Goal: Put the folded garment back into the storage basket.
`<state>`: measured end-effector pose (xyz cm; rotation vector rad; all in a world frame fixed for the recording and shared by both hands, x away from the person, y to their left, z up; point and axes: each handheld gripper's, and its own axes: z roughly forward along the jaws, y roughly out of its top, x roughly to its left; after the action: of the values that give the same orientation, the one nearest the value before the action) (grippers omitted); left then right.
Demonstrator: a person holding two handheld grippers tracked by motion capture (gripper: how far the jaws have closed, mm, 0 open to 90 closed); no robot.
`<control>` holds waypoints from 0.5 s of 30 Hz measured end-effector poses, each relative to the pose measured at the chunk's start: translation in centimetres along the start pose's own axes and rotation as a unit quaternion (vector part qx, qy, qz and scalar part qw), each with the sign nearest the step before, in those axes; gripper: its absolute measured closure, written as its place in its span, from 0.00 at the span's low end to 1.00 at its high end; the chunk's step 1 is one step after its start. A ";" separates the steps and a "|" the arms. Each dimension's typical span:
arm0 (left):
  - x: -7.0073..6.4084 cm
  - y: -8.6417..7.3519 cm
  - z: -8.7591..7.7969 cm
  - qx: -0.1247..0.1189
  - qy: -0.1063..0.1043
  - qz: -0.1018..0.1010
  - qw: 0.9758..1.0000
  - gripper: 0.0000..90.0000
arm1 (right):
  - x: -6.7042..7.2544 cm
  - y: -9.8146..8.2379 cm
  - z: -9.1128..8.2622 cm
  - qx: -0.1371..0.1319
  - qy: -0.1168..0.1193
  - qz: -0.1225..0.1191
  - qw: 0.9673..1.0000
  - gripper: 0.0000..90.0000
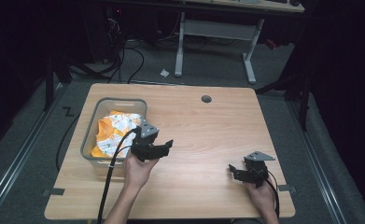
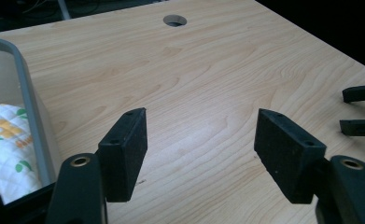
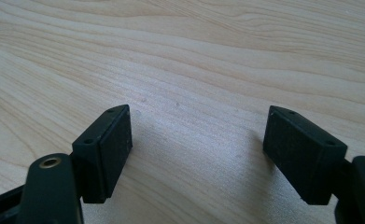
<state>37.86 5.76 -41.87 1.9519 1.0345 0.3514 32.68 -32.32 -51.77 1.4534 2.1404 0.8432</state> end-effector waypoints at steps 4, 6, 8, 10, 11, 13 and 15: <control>-0.2 -0.3 0.5 0.003 -0.004 -0.003 1.000 0.39 | 0.0 0.0 0.0 0.000 0.000 0.000 1.000 0.27; -0.4 -0.4 0.7 0.005 -0.006 -0.001 1.000 0.39 | 0.0 0.0 0.0 0.000 0.000 0.000 1.000 0.27; -0.4 -0.5 0.8 0.003 -0.008 -0.004 1.000 0.39 | 0.0 0.0 0.0 0.000 0.000 0.000 1.000 0.27; -0.5 -0.6 0.9 0.004 -0.008 -0.004 1.000 0.39 | 0.0 0.0 0.0 0.000 0.000 0.000 1.000 0.27; -0.6 -0.6 0.9 0.004 -0.009 -0.003 1.000 0.39 | 0.0 0.0 0.0 0.000 0.000 0.000 1.000 0.27; -0.8 -0.6 1.1 0.003 -0.010 -0.004 1.000 0.39 | 0.0 0.0 0.0 0.000 0.000 0.001 1.000 0.27; -1.0 -0.8 1.3 0.001 -0.013 -0.006 1.000 0.39 | 0.0 0.0 0.0 0.000 0.000 0.001 1.000 0.27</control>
<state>37.63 4.49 -43.11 1.9463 1.0303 0.3164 32.68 -32.31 -51.77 1.4543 2.1394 0.8441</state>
